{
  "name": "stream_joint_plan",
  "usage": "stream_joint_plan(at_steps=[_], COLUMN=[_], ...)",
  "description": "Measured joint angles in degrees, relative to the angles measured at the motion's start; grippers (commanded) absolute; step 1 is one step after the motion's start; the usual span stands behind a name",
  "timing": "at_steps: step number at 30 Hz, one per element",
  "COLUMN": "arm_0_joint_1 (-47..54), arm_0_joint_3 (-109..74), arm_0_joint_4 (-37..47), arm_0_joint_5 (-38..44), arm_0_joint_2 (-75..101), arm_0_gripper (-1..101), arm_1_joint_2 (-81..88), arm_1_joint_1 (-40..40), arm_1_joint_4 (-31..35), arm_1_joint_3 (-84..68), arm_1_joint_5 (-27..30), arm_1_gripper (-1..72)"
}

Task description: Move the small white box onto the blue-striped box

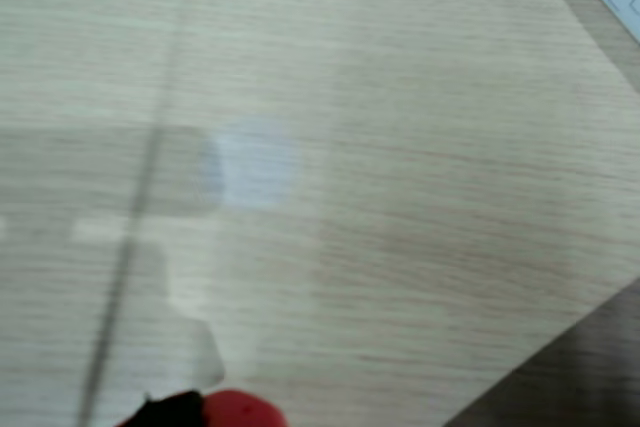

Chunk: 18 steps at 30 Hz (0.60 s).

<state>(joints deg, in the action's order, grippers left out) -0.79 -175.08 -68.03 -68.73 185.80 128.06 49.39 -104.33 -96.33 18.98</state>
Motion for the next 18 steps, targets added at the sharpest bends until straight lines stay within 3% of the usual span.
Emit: stream_joint_plan(at_steps=[4, 10, 13, 18], arm_0_joint_1=[0.00, 0.00, 0.00, 0.00], arm_0_joint_3=[0.00, 0.00, 0.00, 0.00], arm_0_joint_4=[0.00, 0.00, 0.00, 0.00], arm_0_joint_5=[0.00, 0.00, 0.00, 0.00], arm_0_joint_2=[0.00, 0.00, 0.00, 0.00], arm_0_gripper=[0, 0, 0, 0], arm_1_joint_2=[-4.31, -7.47, -8.35, -10.46], arm_1_joint_1=[-3.60, -10.37, -10.20, -7.91], arm_1_joint_4=[1.05, 13.36, 19.86, 24.79], arm_1_joint_3=[-2.20, -17.23, -23.55, -27.16], arm_1_joint_5=[5.36, 11.16, 10.99, 10.72], arm_1_gripper=[40.3, 41.5, 42.0, 42.6])
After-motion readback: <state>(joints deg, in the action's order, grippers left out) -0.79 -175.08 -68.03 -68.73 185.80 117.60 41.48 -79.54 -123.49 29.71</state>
